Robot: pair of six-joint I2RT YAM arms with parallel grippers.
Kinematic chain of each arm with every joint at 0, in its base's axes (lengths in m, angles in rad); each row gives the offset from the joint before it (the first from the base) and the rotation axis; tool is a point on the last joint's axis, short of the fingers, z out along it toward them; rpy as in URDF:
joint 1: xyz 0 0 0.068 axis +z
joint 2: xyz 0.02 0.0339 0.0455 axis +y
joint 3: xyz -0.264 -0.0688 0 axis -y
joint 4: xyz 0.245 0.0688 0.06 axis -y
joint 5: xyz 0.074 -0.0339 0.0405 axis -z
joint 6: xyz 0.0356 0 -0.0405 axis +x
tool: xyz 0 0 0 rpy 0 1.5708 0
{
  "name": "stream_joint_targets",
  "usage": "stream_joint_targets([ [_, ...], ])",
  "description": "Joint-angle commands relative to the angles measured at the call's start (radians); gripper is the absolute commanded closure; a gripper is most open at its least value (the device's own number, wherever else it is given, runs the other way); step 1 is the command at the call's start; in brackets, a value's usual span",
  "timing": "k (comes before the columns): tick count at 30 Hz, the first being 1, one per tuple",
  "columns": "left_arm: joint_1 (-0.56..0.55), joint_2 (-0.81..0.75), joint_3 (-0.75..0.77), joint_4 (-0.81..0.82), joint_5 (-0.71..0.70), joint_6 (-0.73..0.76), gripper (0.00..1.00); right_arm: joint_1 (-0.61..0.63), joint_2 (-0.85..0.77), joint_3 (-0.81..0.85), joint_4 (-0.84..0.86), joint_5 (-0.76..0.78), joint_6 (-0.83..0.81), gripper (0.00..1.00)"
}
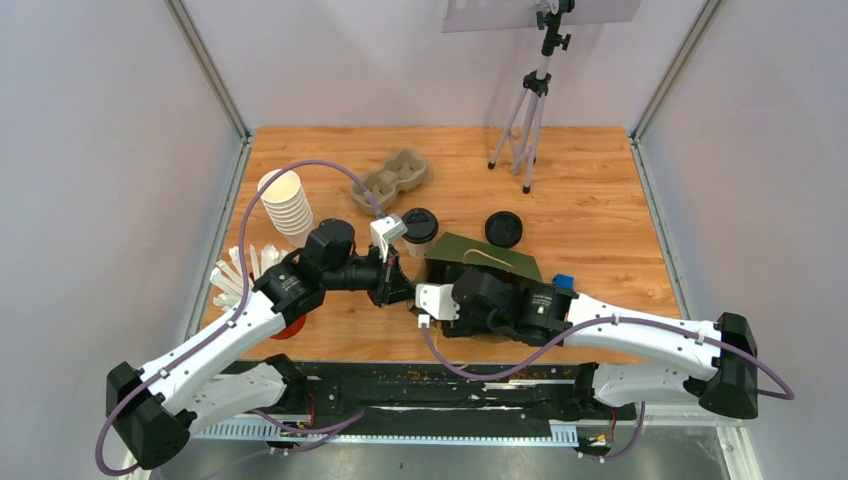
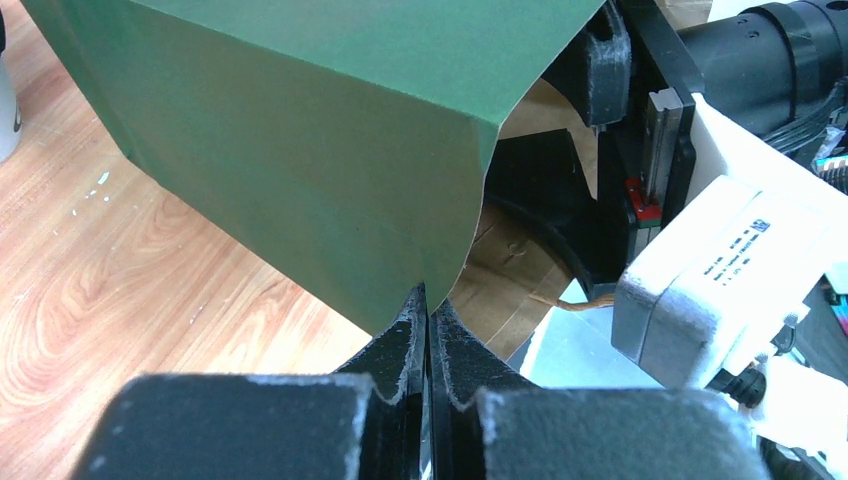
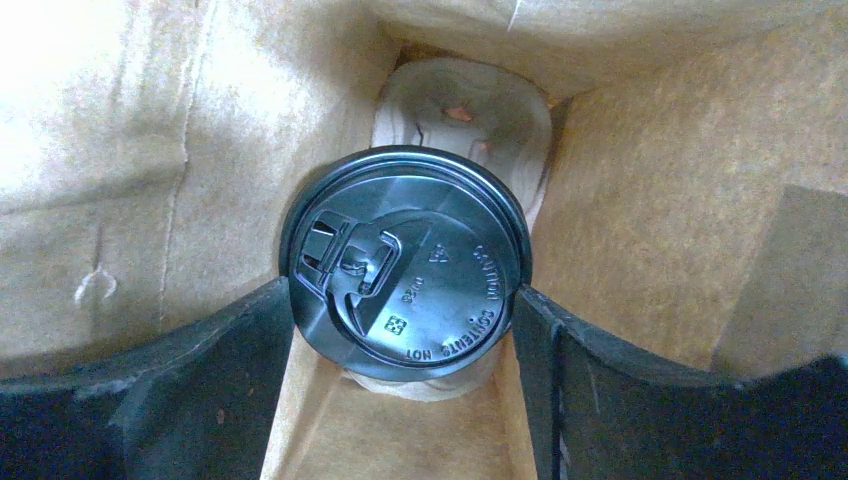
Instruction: Pack the takeout coffee
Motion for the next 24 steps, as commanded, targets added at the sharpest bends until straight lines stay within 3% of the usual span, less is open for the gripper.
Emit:
stream_joint_targets([
  [1,-0.004,0.009,0.034,0.039,0.027,-0.011,0.95,-0.007,-0.035,0.059,-0.029,-0.067,-0.04,0.35],
  [9,-0.004,0.015,0.044,0.031,0.029,-0.011,0.95,-0.008,-0.016,0.058,-0.071,-0.117,-0.039,0.35],
  [19,-0.004,0.012,0.043,0.063,0.047,-0.065,0.96,-0.034,0.044,-0.008,0.044,0.026,-0.012,0.36],
  [24,-0.004,0.008,0.042,0.062,0.047,-0.066,0.96,-0.034,0.016,0.007,0.017,0.026,-0.027,0.36],
])
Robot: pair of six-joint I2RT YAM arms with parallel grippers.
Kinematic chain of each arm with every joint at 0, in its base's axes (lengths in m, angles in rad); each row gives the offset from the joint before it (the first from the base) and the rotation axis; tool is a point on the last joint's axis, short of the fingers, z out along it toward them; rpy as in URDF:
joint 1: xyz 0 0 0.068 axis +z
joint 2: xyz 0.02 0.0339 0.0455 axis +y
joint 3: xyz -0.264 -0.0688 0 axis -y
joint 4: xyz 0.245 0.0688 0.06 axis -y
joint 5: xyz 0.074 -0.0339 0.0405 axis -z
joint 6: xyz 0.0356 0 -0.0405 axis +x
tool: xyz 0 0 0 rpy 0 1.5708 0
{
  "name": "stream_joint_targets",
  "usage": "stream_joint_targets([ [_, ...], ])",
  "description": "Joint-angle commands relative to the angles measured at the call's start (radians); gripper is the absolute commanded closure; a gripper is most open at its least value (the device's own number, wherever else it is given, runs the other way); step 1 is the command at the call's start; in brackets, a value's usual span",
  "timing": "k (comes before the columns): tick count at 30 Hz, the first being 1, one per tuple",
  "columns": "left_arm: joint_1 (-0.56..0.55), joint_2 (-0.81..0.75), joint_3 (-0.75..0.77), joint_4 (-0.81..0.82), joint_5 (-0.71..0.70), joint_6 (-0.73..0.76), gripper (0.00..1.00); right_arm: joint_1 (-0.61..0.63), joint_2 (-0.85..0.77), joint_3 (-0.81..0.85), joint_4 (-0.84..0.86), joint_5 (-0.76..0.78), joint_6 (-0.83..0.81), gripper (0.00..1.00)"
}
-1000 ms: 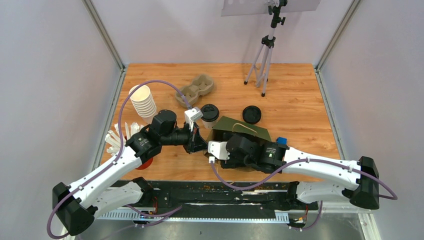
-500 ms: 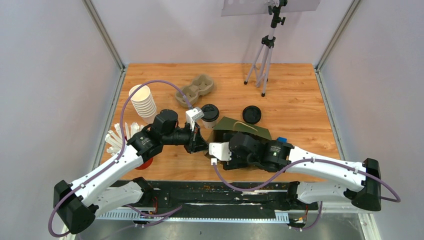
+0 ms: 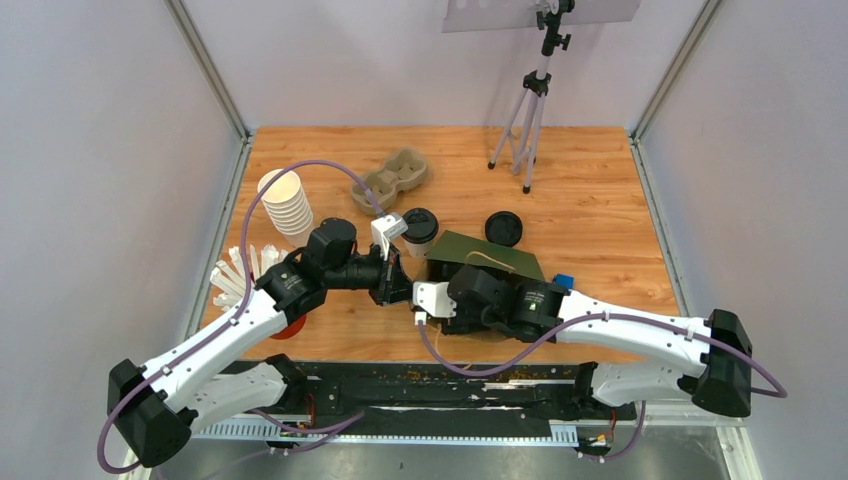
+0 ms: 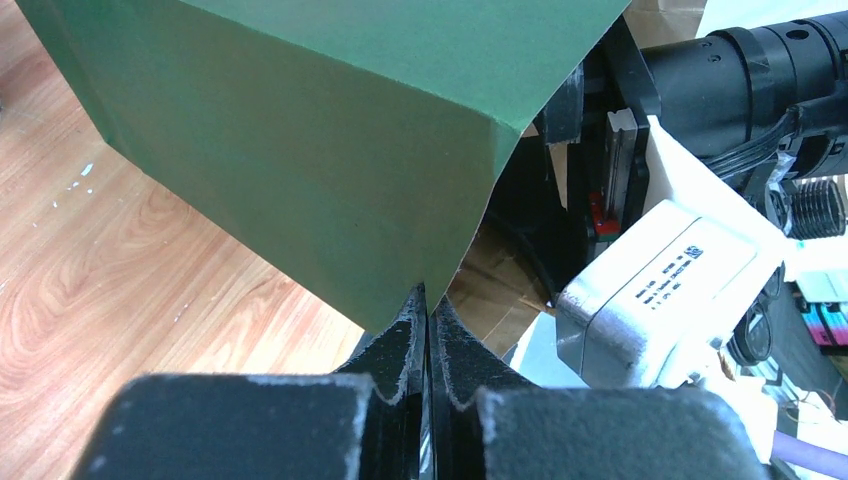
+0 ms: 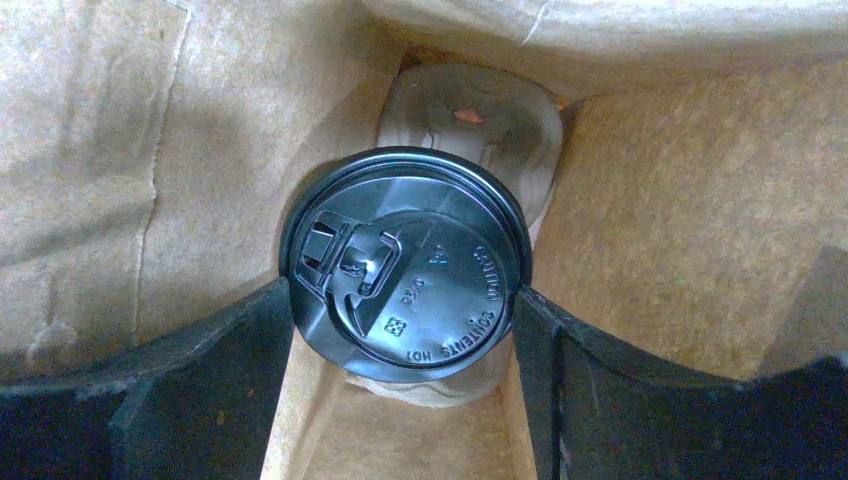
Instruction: Pack the takeout coffee
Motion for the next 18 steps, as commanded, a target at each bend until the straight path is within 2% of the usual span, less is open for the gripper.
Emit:
stream_joint_targets([
  [1,-0.004,-0.012,0.041,0.052,0.04,-0.022,0.95,-0.008,-0.038,0.015,-0.01,0.025,-0.007,0.36],
  [10,-0.004,-0.015,0.033,0.052,0.031,-0.018,0.95,-0.007,-0.062,0.123,-0.226,-0.065,-0.016,0.36],
  [15,-0.004,-0.014,0.033,0.054,0.034,-0.022,0.96,-0.006,-0.044,0.083,-0.206,-0.069,-0.027,0.36],
  [18,-0.004,-0.015,0.033,0.053,0.037,-0.033,0.96,-0.009,-0.023,0.049,-0.149,-0.022,-0.026,0.36],
])
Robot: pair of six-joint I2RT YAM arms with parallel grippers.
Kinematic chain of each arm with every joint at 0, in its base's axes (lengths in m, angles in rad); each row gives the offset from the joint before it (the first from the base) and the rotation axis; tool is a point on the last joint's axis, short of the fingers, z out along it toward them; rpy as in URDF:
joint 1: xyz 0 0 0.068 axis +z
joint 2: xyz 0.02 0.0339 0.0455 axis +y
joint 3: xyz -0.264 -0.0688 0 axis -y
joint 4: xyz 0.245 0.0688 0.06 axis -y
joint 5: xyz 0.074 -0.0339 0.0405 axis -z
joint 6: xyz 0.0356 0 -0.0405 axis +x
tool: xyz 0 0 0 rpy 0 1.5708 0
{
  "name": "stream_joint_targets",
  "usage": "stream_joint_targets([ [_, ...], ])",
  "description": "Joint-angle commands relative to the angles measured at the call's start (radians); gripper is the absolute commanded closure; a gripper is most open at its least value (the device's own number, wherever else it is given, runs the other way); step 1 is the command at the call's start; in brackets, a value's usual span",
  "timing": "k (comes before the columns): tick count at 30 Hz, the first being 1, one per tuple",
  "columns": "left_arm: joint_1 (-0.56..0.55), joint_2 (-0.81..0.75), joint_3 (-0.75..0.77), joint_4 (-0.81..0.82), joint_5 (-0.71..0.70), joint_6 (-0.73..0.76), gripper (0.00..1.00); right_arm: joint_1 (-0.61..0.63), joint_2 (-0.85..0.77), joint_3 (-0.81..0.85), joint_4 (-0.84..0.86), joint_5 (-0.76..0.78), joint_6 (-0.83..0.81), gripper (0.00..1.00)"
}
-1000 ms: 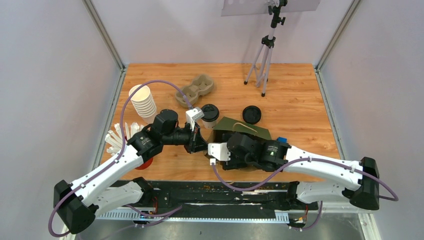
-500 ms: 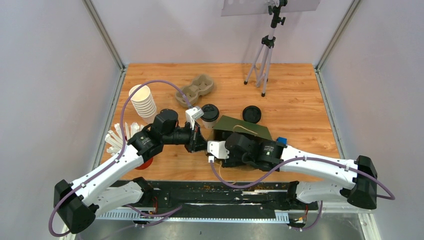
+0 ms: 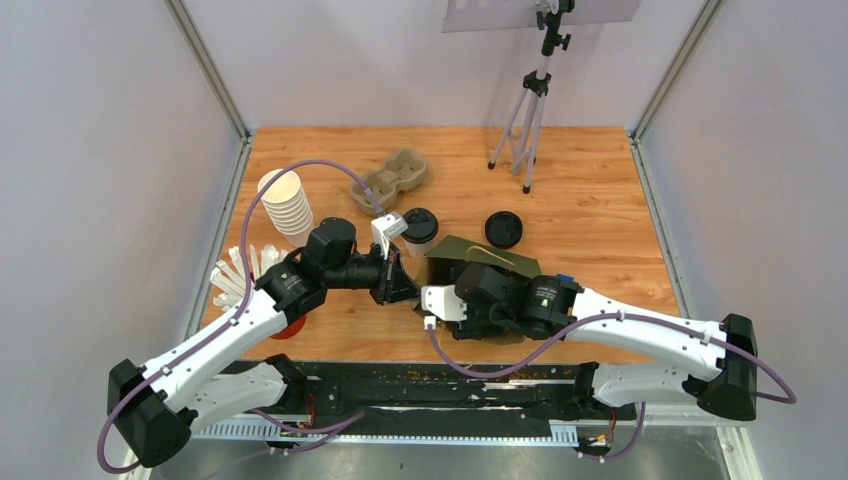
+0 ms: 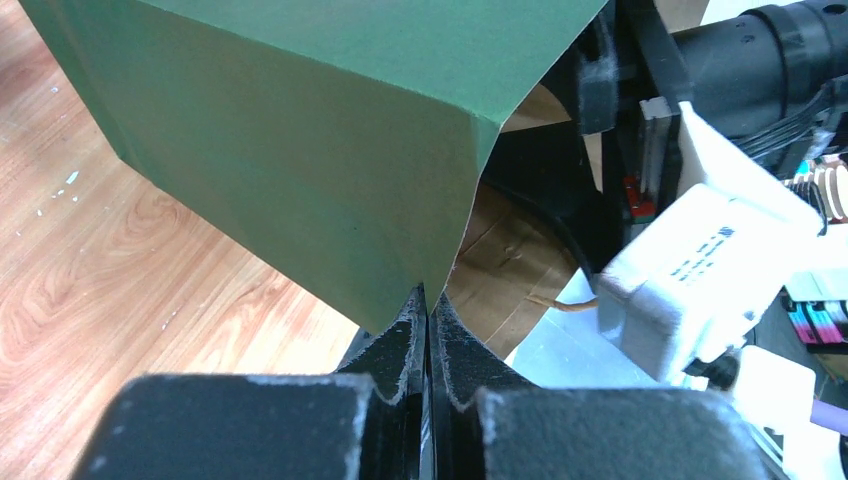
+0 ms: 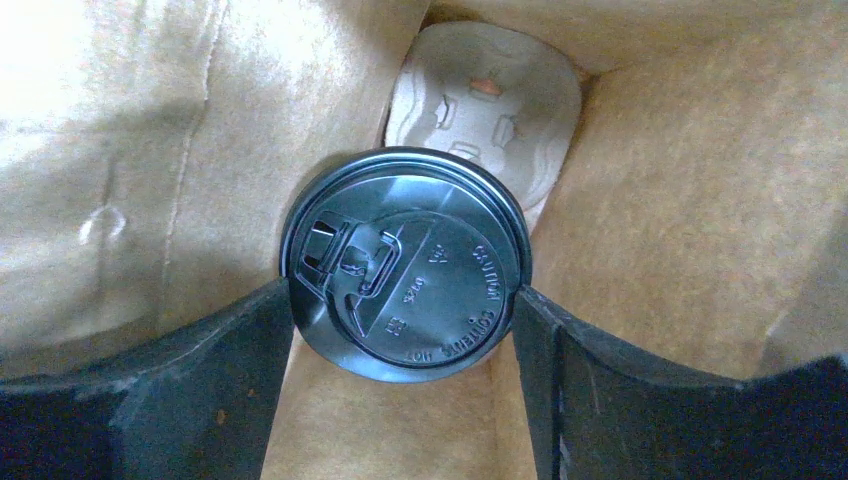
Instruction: Pack the takeout coffee
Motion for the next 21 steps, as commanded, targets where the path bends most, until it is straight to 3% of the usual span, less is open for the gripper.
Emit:
stream_joint_targets([
  [1,-0.004,-0.016,0.033,0.036,0.025,-0.02,0.95,-0.006,0.024,-0.041,0.068,0.06,-0.01,0.36],
  [8,-0.004,-0.005,0.039,0.056,0.037,-0.046,0.95,-0.006,0.033,-0.074,0.142,0.16,-0.03,0.36],
  [15,-0.006,-0.006,0.049,0.033,0.035,-0.037,0.95,0.006,-0.02,0.028,0.018,0.077,-0.021,0.36],
  [21,-0.006,-0.017,0.032,0.004,0.017,-0.022,0.93,0.008,-0.067,0.019,-0.042,0.083,-0.024,0.36],
])
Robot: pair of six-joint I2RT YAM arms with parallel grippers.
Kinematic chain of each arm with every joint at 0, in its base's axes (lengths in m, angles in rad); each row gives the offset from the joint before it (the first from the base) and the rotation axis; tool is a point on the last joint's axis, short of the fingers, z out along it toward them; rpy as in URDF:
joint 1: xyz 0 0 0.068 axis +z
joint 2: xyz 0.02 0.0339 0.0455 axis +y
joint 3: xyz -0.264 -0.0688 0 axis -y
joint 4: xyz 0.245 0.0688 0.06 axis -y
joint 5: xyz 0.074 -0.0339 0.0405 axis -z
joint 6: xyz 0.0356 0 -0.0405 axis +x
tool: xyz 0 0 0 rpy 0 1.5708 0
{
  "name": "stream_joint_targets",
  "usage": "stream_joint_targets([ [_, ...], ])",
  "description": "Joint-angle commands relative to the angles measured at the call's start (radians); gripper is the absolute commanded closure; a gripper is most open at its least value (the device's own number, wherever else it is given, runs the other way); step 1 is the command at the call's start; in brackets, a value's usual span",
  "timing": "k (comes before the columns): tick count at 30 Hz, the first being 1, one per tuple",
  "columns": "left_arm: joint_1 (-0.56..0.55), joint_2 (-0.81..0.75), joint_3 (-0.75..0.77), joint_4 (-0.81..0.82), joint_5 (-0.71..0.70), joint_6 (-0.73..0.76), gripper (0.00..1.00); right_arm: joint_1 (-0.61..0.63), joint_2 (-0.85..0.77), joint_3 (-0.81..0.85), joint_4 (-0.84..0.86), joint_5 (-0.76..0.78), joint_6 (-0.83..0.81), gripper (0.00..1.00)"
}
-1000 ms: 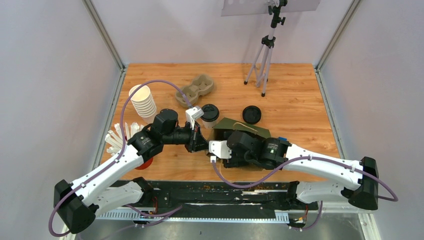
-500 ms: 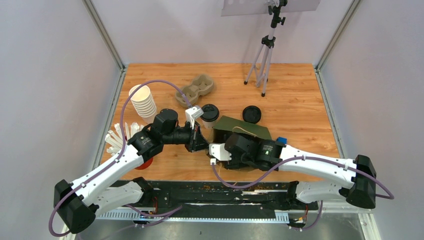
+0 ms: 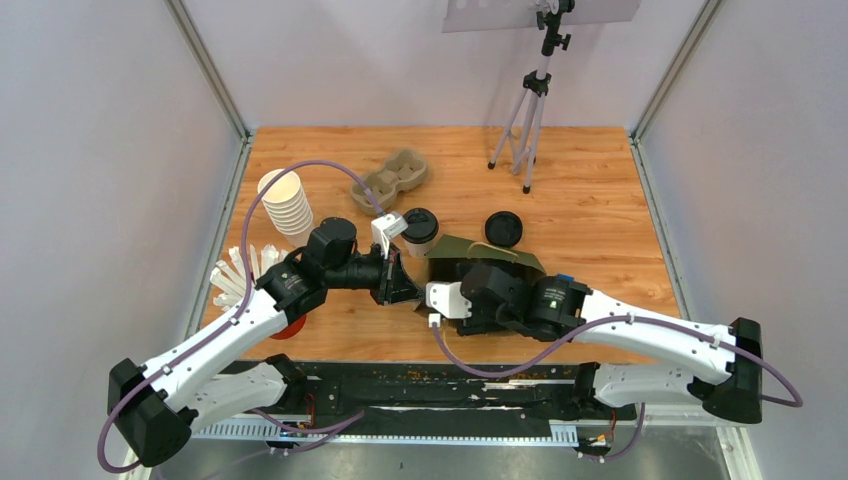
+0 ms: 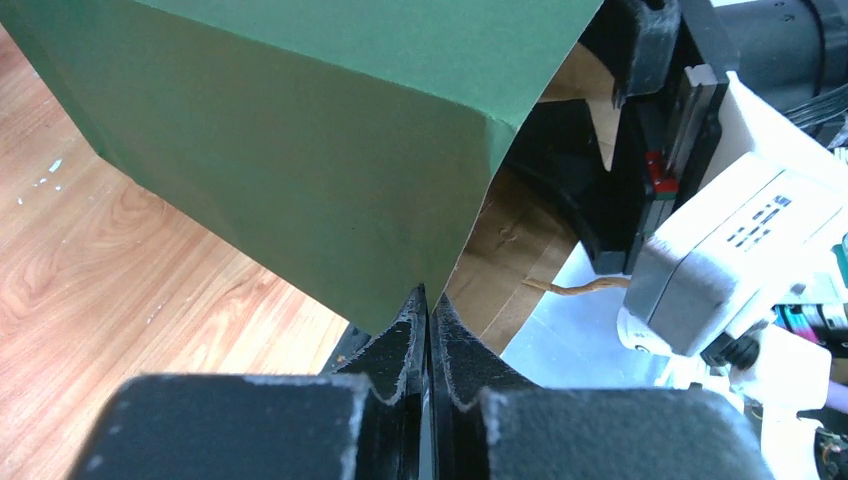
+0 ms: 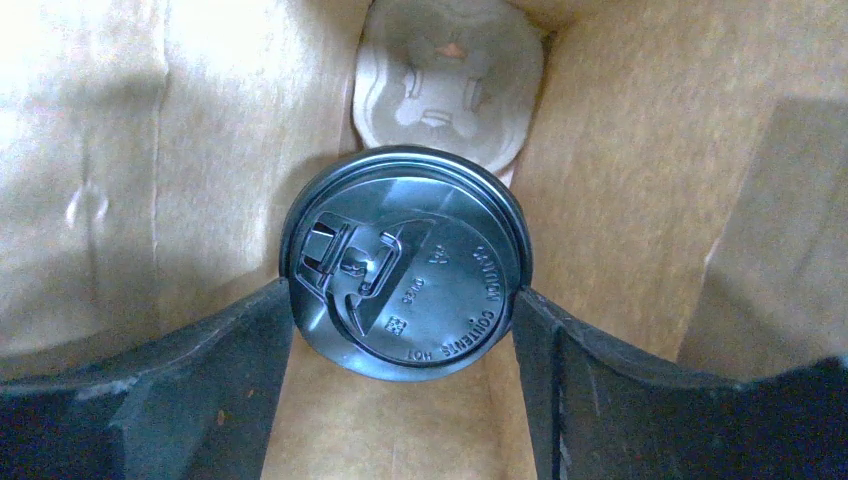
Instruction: Pack the takeout coffee
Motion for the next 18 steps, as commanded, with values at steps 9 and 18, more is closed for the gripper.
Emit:
stream_joint_targets([
  [9,-0.006,-0.028,0.014,0.01,0.01,0.028,0.76,0.006,-0.096,-0.015,-0.051,-0.025,-0.018,0.37],
  [18,-0.005,0.011,0.09,-0.062,-0.047,0.084,0.45,0.01,-0.104,-0.044,-0.039,-0.044,-0.03,0.38],
])
